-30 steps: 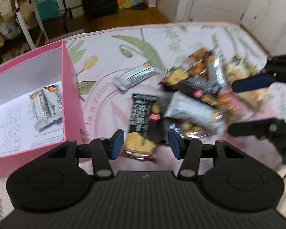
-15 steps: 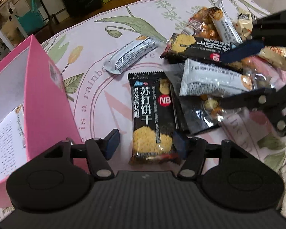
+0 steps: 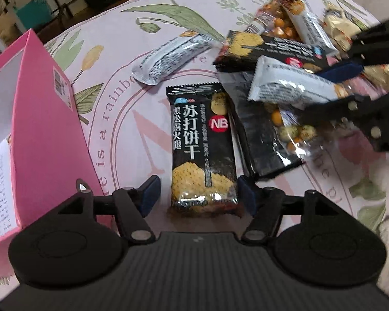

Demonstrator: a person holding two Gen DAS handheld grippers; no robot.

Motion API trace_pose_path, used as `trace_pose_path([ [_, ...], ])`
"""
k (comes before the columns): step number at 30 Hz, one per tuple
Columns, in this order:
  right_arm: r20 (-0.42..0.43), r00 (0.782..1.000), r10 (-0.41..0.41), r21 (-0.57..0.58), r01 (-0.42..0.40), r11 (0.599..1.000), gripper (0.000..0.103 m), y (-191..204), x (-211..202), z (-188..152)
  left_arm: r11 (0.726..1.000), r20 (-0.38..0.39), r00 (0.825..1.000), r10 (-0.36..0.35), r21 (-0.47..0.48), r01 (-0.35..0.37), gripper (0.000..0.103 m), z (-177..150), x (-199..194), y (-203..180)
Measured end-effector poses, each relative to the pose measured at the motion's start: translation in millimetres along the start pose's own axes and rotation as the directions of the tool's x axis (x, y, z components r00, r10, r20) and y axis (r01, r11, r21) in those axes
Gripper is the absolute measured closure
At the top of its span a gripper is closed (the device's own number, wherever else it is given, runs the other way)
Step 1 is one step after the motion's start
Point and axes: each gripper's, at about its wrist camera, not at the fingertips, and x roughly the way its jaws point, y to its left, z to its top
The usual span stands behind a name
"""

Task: Organize snacks
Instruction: 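Grasp the black NB cracker pack with the left gripper while the right grasps a white bar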

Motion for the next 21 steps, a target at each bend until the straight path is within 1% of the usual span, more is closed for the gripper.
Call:
trace_pose_path([
  [1, 0.0, 1.0, -0.001, -0.001, 0.001, 1.0, 0.067, 0.9, 0.0, 0.2, 1.0, 0.008, 1.0, 0.007, -0.006, -0.007, 0.033, 1.1, 1.5, 0.0],
  [3, -0.001, 1.0, -0.003, 0.003, 0.003, 1.0, 0.067, 1.9, 0.6, 0.8, 1.0, 0.027, 0.999, 0.02, -0.005, -0.02, 0.031, 2.9, 4.5, -1.4],
  [6, 0.0, 1.0, -0.004, 0.016, 0.004, 1.0, 0.067, 1.7, 0.7, 1.5, 0.999, 0.035, 0.999, 0.019, -0.028, -0.018, 0.032, 6.6, 6.9, -1.1],
  [8, 0.001, 1.0, -0.003, 0.028, 0.003, 1.0, 0.067, 0.9, -0.5, 1.5, 1.0, 0.034, 0.999, -0.005, -0.031, 0.006, 0.042, 7.4, 5.5, -0.4],
  [9, 0.0, 1.0, -0.001, 0.036, 0.001, 0.999, 0.067, 0.6, -1.0, 1.6, 0.999, 0.035, 0.999, -0.025, -0.031, 0.026, 0.054, 7.7, 3.8, -0.5],
  [10, -0.002, 1.0, 0.001, 0.043, -0.001, 0.999, 0.067, 0.6, -1.6, 1.6, 0.999, 0.035, 0.999, -0.029, -0.038, 0.03, 0.057, 8.0, 2.3, -0.9],
  [12, -0.006, 1.0, 0.004, 0.053, -0.003, 0.999, 0.067, 1.5, -3.1, 1.5, 0.998, 0.022, 0.999, -0.044, -0.054, 0.045, 0.057, 7.8, 1.3, -0.4],
  [14, -0.004, 1.0, 0.0, 0.058, 0.0, 0.998, 0.067, 3.4, -5.3, 1.4, 0.996, 0.016, 0.999, -0.043, -0.072, 0.044, 0.057, 7.4, 0.7, 0.6],
  [17, -0.002, 1.0, 0.001, 0.072, -0.001, 0.997, 0.067, 5.1, -8.5, 1.4, 0.995, 0.005, 0.999, -0.033, -0.097, 0.033, 0.057, 7.3, -0.9, 0.8],
  [21, -0.013, 1.0, 0.013, 0.12, -0.012, 0.993, 0.068, 3.3, -9.2, 0.0, 0.993, -0.006, 1.0, -0.015, -0.117, 0.014, 0.057, 5.5, -3.1, -1.3],
])
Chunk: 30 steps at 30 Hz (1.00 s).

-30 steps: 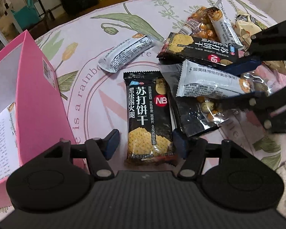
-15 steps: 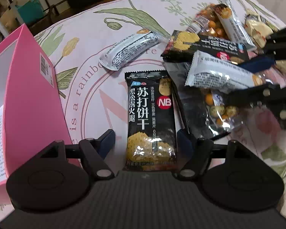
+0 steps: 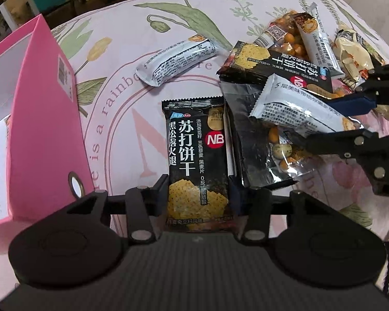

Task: Organize snacks
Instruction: 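Grasp the black NB cracker pack with the left gripper while the right grasps a white bar, then carry the cracker pack and white bar into the pink box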

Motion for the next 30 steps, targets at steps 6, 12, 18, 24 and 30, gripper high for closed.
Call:
trace_pose_path([
  [6, -0.039, 0.999, 0.017, 0.069, -0.015, 0.998, 0.068, -8.4, 1.8, -1.5, 0.998, 0.004, 1.0, 0.019, -0.053, -0.018, 0.057, -7.4, -10.0, 0.8],
  [12, -0.049, 0.996, 0.07, 0.138, -0.063, 0.988, 0.068, -13.8, -3.5, -4.1, 0.996, 0.021, 1.0, -0.005, -0.084, 0.007, 0.057, -19.5, -31.8, -0.2],
  [18, -0.077, 0.989, 0.124, 0.16, -0.111, 0.981, 0.068, -5.9, -13.2, -16.2, 0.995, 0.046, 0.999, -0.016, -0.094, 0.02, 0.057, -33.2, -45.8, -5.2],
  [24, -0.075, 0.99, 0.123, 0.138, -0.112, 0.984, 0.068, 9.1, -22.5, -20.4, 0.994, 0.064, 0.998, -0.016, -0.111, 0.023, 0.057, -49.4, -57.2, -8.3],
  [30, -0.063, 0.99, 0.127, 0.133, -0.118, 0.984, 0.068, 27.5, -31.8, -36.5, 0.972, 0.111, 0.992, -0.065, -0.216, 0.088, 0.057, -73.5, -77.3, 3.6],
])
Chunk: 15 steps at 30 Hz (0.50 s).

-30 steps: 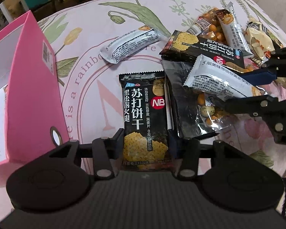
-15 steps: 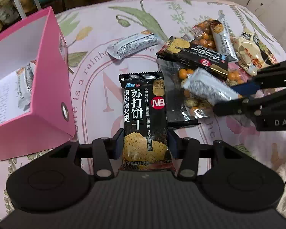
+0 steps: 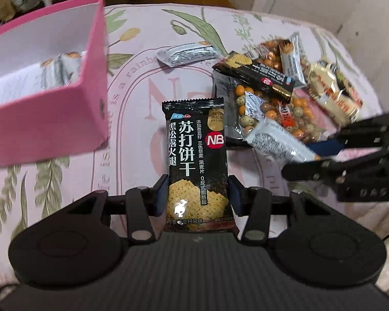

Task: Organize snacks
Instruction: 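Carry the cracker pack and white bar into the pink box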

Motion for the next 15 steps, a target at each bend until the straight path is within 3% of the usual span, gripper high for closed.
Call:
trace_pose_path([
  [7, 0.061, 0.998, 0.009, 0.0, -0.009, 1.0, 0.068, 22.5, -19.8, -10.4, 0.997, 0.059, 0.997, -0.053, -0.051, 0.056, 0.057, -17.8, -36.4, 6.6],
  [15, 0.158, 0.983, 0.095, -0.008, -0.095, 0.995, 0.068, 62.0, -60.6, -11.3, 0.99, 0.151, 0.988, -0.036, -0.127, 0.056, 0.057, -30.2, -91.0, 30.4],
])
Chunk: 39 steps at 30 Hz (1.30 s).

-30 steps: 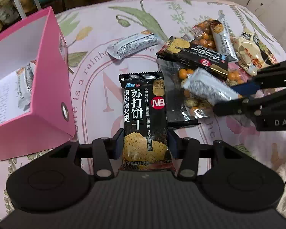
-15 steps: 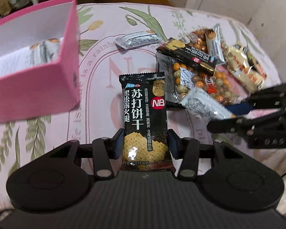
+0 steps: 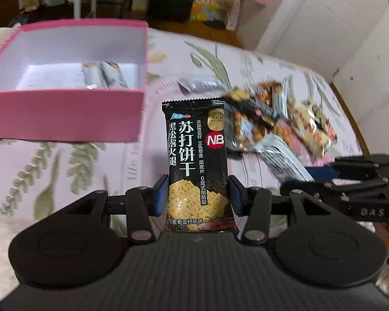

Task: Organize snacks
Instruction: 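Carry the cracker pack and white bar into the pink box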

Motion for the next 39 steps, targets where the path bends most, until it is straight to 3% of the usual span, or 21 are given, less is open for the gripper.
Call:
trace_pose_path([
  [11, 0.04, 0.997, 0.069, -0.061, -0.067, 0.996, 0.069, 45.6, 2.2, 51.3, 0.996, 0.191, 0.979, 0.07, -0.064, -0.059, 0.057, 30.5, -77.7, 22.5],
  [19, 0.113, 0.992, 0.051, -0.145, -0.034, 0.989, 0.069, 77.8, 39.1, 111.2, 0.989, 0.235, 0.962, 0.139, -0.08, -0.123, 0.057, 76.2, -90.2, 50.0],
  [24, 0.101, 0.994, 0.041, -0.162, -0.024, 0.986, 0.069, 89.2, 93.9, 146.2, 0.972, 0.194, 0.953, 0.231, -0.097, -0.216, 0.057, 111.3, -64.7, 85.6],
  [28, 0.078, 0.997, -0.029, -0.205, 0.044, 0.978, 0.069, 92.3, 145.3, 167.2, 0.943, 0.143, 0.935, 0.326, -0.118, -0.311, 0.057, 138.2, -28.5, 121.9],
  [35, -0.027, 0.998, -0.054, -0.182, 0.048, 0.982, 0.07, 82.1, 237.1, 195.9, 0.934, 0.013, 0.954, 0.299, -0.21, -0.289, 0.057, 164.2, 51.0, 196.8],
  [39, -0.073, 0.995, -0.064, -0.186, 0.049, 0.981, 0.07, 78.9, 276.6, 202.8, 0.919, -0.075, 0.945, 0.319, -0.22, -0.328, 0.057, 171.4, 89.3, 222.3],
])
